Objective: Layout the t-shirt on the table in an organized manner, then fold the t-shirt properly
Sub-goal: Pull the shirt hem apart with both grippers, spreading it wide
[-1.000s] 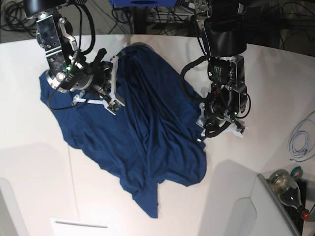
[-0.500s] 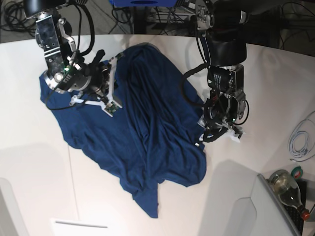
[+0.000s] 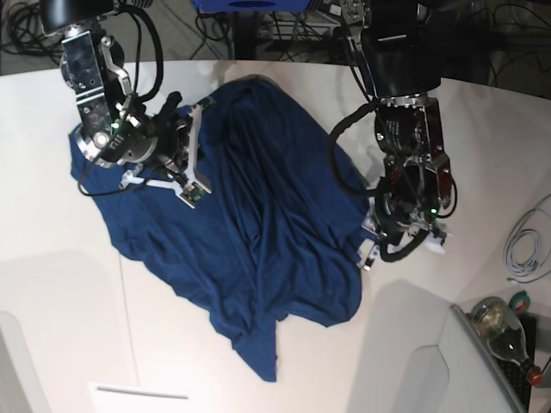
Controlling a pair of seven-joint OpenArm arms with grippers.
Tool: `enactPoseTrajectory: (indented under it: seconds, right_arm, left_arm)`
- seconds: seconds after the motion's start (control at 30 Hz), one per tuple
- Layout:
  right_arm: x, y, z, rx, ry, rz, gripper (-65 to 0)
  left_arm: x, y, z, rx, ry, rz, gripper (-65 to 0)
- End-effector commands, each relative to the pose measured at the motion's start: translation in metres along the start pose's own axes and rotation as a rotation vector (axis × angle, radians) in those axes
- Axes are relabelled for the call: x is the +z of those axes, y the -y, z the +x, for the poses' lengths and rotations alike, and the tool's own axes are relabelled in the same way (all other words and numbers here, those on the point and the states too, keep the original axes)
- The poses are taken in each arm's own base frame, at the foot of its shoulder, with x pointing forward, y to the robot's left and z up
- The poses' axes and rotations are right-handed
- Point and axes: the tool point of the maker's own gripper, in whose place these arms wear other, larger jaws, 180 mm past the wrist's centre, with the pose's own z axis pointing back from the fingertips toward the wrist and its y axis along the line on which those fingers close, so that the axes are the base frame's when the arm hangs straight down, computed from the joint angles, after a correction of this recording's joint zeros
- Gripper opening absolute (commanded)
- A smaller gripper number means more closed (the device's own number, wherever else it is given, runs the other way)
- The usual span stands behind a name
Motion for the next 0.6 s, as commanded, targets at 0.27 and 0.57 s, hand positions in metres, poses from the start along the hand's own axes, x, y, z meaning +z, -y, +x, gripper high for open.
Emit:
enactPoseTrajectory:
  seconds: [0.27,0.57]
  right_arm:
    - [-0.003,0.004,0.001,-0.013,0.007,0.002,-62.1]
    - [0.024,0.055,-0.008,-0.298,0.127,-0.136,-61.2]
  left_arm:
    - [0.046,0.012,0.033,-0.029,0.119,-0.101,-65.0]
    - [0.070,-0.063,0.053,-0.020,0.250,0.017,-65.0]
